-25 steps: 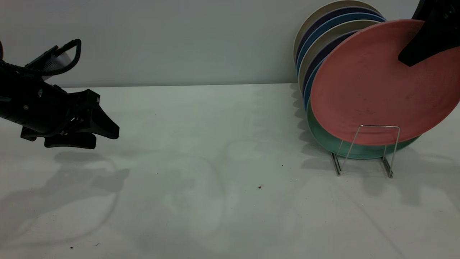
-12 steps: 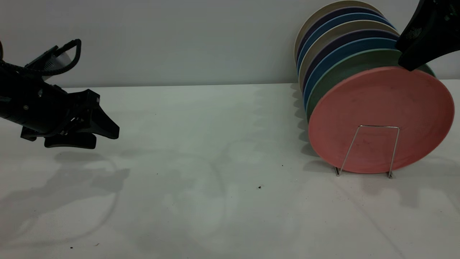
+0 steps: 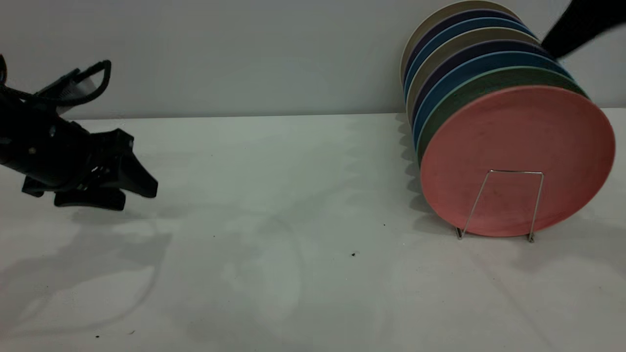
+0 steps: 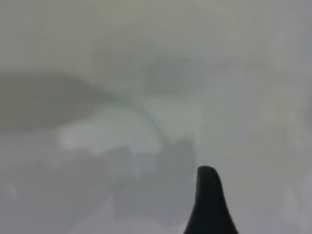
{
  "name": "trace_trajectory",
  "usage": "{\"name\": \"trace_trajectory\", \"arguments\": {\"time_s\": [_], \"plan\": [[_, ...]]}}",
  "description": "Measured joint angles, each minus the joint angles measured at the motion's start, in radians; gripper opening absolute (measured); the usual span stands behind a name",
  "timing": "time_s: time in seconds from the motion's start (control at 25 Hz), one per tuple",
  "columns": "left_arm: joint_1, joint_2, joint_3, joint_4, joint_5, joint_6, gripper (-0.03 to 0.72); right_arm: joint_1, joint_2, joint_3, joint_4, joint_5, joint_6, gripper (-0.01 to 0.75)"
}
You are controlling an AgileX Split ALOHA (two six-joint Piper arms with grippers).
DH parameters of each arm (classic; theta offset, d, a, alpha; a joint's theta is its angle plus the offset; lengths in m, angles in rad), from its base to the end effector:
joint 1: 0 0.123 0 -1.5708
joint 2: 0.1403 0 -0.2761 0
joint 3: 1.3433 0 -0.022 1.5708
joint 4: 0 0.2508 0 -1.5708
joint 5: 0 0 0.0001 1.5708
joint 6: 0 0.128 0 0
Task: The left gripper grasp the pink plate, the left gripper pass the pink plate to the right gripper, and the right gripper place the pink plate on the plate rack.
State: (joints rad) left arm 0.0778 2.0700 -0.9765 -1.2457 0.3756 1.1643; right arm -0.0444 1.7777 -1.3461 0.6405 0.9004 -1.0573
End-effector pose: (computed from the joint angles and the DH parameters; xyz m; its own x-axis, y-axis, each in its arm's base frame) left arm 0.3709 -0.0158 0.0358 -0.9052 -0.1259 -0.4060 0.0213 0.9405 -0.3391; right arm 0.3873 0.0428 0.2161 -0.6430 -0.4880 -0.5903 -0.6573 0.7472 0.0983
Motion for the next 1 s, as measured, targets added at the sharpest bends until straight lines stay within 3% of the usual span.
{"name": "trace_trajectory", "arguments": {"time_s": [0.24,0.4,0.48,0.72,1.0], "plan": [[0.0,0.0,-0.073,0.52,0.068,-0.474,0.553,0.0,-0.017,-0.002,-0.145,0.092,0.487,0.381],[0.0,-0.008,-0.17,0.966,0.23,-0.87,0.553,0.0,-0.019,-0.002,-0.318,0.168,0.664,0.381],[0.0,-0.037,-0.199,1.108,0.301,-0.99,0.553,0.0,-0.028,-0.002,-0.369,0.219,0.716,0.381],[0.0,-0.297,-0.217,1.194,0.404,-1.051,0.553,0.0,-0.158,0.035,-0.393,0.304,0.764,0.381],[0.0,-0.667,-0.084,1.174,0.468,-1.044,0.551,0.0,-0.501,0.283,-0.393,0.319,0.766,0.384]]}}
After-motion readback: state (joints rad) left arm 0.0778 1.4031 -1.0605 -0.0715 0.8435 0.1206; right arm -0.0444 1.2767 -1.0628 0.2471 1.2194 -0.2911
